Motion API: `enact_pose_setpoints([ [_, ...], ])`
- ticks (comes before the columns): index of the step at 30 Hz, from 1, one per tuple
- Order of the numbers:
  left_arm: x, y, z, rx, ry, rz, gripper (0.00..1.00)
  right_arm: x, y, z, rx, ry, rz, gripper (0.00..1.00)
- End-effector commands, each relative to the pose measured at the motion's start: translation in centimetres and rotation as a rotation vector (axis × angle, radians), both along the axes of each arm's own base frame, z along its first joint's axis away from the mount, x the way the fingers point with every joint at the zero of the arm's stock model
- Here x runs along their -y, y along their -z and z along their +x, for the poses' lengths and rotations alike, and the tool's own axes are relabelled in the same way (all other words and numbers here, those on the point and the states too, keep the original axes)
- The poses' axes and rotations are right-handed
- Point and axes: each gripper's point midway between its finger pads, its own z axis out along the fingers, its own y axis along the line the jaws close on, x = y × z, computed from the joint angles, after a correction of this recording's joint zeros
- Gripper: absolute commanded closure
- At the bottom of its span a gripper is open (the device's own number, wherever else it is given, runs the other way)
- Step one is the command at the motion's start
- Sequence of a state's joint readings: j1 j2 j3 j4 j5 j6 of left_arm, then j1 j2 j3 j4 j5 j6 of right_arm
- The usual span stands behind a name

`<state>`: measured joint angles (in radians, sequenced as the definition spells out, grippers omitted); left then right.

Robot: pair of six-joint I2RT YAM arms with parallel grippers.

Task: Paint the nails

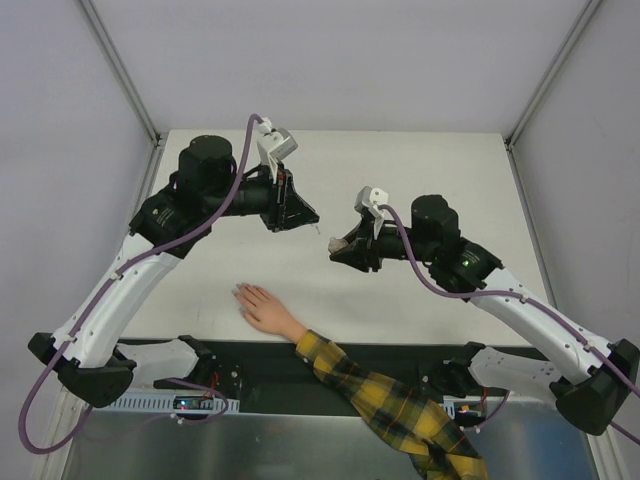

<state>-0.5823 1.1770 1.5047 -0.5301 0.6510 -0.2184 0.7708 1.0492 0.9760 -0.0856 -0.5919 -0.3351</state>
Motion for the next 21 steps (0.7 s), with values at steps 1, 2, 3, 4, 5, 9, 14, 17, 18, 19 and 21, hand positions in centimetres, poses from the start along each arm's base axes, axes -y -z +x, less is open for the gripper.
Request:
enact_pose_setpoints([
  [1, -0.3, -0.8, 1.3, 0.090, -0.119, 0.034, 1.00, -0.7, -4.4, -0.5, 0.139, -0.048, 0.113, 1.00],
  [2, -0.2, -0.8, 1.3, 0.088, -0.124, 0.029, 1.00, -0.8, -4.4, -0.5, 0.139, -0.050, 0.113, 1.00],
  [3, 0.0, -1.2, 1.6, 0.097, -0.135, 0.008, 1.00, -0.7, -4.5, -0.5, 0.144, -0.048, 0.117, 1.00],
  [4, 0.2, -1.6, 1.2, 0.108, -0.132, -0.007, 1.00, -0.7, -4.5, -0.5, 0.149, -0.045, 0.120, 0.99],
  [5, 0.2, -1.3, 1.5, 0.111, -0.152, -0.006, 1.00, -0.7, -4.6, -0.6, 0.153, -0.043, 0.126, 1.00],
  [9, 0.8, -1.8, 1.3, 0.104, -0.158, -0.050, 1.00, -0.6, -5.0, -0.4, 0.164, -0.032, 0.134, 1.00],
  [14, 1.6, -1.5, 1.2, 0.089, -0.142, -0.058, 1.00, -0.5, -5.2, -0.1, 0.174, -0.016, 0.139, 1.00],
  [17, 2.0, -1.4, 1.0, 0.082, -0.133, -0.063, 1.00, -0.5, -5.1, 0.1, 0.173, -0.003, 0.137, 1.00],
  [18, 2.1, -1.3, 1.0, 0.081, -0.133, -0.063, 1.00, -0.4, -5.1, 0.1, 0.174, -0.001, 0.136, 0.99],
  [19, 2.1, -1.3, 1.0, 0.080, -0.135, -0.063, 1.00, -0.4, -5.1, 0.1, 0.174, 0.003, 0.137, 1.00],
  [21, 2.3, -1.3, 0.8, 0.078, -0.128, -0.066, 1.00, -0.4, -5.0, 0.4, 0.175, 0.016, 0.134, 0.99],
])
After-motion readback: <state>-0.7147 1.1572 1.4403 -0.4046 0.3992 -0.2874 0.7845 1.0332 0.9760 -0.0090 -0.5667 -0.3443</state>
